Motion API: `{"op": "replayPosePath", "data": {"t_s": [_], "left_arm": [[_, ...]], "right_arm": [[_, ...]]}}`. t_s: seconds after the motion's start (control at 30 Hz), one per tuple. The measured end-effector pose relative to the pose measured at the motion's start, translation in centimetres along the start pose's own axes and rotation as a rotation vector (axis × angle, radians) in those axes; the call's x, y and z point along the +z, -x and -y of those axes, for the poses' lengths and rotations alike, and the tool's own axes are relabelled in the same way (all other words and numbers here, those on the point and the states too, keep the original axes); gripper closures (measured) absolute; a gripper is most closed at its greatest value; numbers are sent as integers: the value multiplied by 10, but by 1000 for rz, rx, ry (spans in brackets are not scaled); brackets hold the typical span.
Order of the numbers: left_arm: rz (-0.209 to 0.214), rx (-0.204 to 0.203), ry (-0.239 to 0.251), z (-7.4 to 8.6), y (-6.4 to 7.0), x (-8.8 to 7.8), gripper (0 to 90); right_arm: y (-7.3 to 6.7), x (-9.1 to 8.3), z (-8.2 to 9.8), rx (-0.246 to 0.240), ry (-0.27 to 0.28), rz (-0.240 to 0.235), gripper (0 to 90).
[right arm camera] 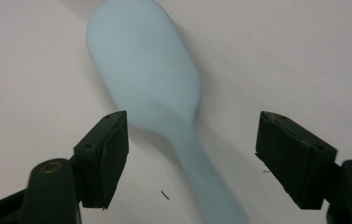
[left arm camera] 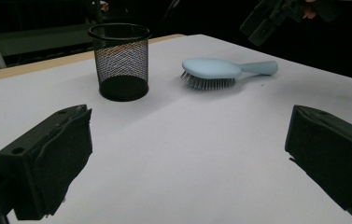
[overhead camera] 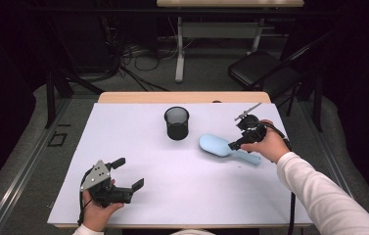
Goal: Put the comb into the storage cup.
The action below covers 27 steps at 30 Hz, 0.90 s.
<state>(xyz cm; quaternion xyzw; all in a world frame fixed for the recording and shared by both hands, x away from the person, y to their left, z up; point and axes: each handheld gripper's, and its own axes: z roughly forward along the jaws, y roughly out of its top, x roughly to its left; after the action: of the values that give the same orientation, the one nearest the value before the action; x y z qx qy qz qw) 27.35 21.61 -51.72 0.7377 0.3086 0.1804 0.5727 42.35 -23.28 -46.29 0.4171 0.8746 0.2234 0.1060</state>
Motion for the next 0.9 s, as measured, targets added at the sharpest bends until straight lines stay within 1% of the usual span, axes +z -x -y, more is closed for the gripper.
{"op": "replayPosePath", "data": {"t_s": [0.03,0.07,0.1,0.13,0.2,0.23,0.3,0.33,0.4,0.43,0.47,0.5,0.53,0.57,0.6,0.63,0.67,0.7,0.73,0.77,0.8,0.87,0.9], "left_arm": [[0,0,0,0,0,0,8],[0,0,0,0,0,0,8],[1,-1,-1,0,0,0,8],[2,-1,-1,0,0,0,8],[2,-1,-1,0,0,0,8],[2,-1,-1,0,0,0,8],[2,-1,-1,0,0,0,8],[2,-1,-1,0,0,0,8],[2,-1,-1,0,0,0,8],[-1,-1,-3,0,0,0,8],[2,-2,-2,0,0,0,7],[1,-2,-2,0,0,0,8],[0,-2,-4,0,0,0,8],[0,-3,-3,0,0,0,8],[0,-4,-2,0,0,0,8],[0,-4,-2,0,0,0,8],[-1,-3,-3,0,0,0,8],[0,-3,-4,0,0,0,8],[0,-3,-4,0,0,0,8],[0,-3,-4,0,0,0,8],[0,-2,-4,0,0,0,8],[1,-3,-3,0,0,1,8],[1,-3,-3,0,-1,1,8]], "right_arm": [[0,0,-1,-8,-18,4,201],[0,0,-2,-10,-14,8,175],[1,-1,-3,-20,-31,13,162],[1,-1,-3,-9,-27,14,154],[1,-1,-4,-1,-28,11,141],[1,0,-4,0,-18,5,127],[2,1,-5,-6,-27,-3,79],[1,2,-5,-20,-41,-5,65],[1,5,-5,-35,-47,-20,44],[0,5,-5,-38,-64,-21,27],[-1,7,-5,-39,-56,-20,16],[-1,8,-5,-57,-63,-24,10],[-1,9,-5,-56,-72,-26,4],[-1,10,-6,-66,-80,-26,0],[-1,11,-6,-70,-77,-25,0],[-2,12,-6,-62,-71,-27,0],[-2,13,-6,-75,-74,-25,0],[-2,13,-7,-77,-90,-28,0],[-2,14,-7,-84,-93,-27,0],[-3,14,-7,-71,-101,-23,0],[-2,17,-7,-90,-84,-25,0],[-1,18,-8,-108,-109,-28,0],[-1,20,-7,-110,-104,-28,0]]}}
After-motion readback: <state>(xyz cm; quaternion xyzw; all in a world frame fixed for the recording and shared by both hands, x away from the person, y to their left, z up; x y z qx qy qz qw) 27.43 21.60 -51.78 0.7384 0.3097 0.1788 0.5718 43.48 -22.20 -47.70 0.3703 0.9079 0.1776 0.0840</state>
